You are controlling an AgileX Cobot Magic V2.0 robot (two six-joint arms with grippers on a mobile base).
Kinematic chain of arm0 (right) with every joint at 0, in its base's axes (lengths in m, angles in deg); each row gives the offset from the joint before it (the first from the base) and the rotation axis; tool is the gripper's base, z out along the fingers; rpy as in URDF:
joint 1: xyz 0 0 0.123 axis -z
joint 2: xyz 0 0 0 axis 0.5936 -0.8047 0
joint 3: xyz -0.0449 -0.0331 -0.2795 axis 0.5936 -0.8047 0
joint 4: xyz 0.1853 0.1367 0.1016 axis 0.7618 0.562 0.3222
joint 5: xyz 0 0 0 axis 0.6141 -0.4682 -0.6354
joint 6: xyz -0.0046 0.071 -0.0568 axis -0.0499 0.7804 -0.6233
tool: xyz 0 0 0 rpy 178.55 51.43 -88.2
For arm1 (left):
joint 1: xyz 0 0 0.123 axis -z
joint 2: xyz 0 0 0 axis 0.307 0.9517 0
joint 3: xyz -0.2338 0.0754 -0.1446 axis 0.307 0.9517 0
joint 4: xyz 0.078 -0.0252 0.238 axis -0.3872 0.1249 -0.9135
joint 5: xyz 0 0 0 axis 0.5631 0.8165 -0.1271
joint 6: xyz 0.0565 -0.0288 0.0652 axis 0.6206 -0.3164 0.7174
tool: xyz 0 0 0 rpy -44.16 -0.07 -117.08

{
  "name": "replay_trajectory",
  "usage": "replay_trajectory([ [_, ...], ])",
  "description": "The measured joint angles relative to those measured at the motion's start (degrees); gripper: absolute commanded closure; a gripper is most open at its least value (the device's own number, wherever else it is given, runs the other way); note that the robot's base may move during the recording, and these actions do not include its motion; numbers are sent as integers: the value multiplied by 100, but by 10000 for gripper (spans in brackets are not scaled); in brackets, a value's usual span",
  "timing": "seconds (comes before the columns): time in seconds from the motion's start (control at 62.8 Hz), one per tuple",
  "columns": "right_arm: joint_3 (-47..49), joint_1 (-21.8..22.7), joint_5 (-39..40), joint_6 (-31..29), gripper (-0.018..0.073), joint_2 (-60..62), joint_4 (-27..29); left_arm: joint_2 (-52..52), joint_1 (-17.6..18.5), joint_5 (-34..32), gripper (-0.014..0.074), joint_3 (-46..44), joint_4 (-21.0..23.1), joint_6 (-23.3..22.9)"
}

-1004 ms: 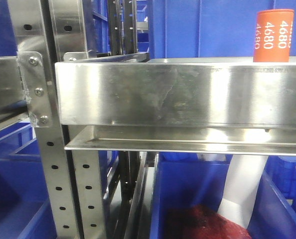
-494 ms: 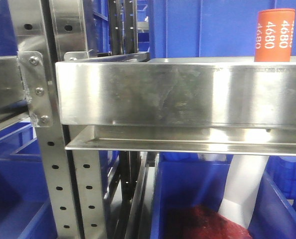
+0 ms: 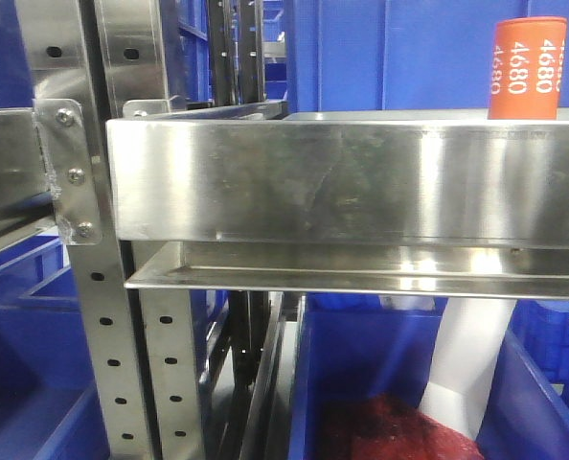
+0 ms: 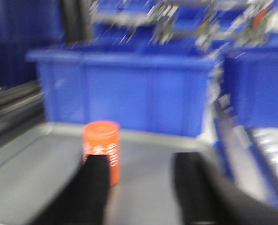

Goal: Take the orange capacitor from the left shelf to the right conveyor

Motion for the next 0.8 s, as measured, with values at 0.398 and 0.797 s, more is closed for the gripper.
replay_trajectory([
  [0.398, 300, -803, 1027, 0, -49, -2576, 0, 0, 0, 0, 701, 0, 0, 0],
  [0.797, 300, -403, 2169, 34, -49, -3822, 10, 0, 0, 0, 701, 0, 0, 0],
])
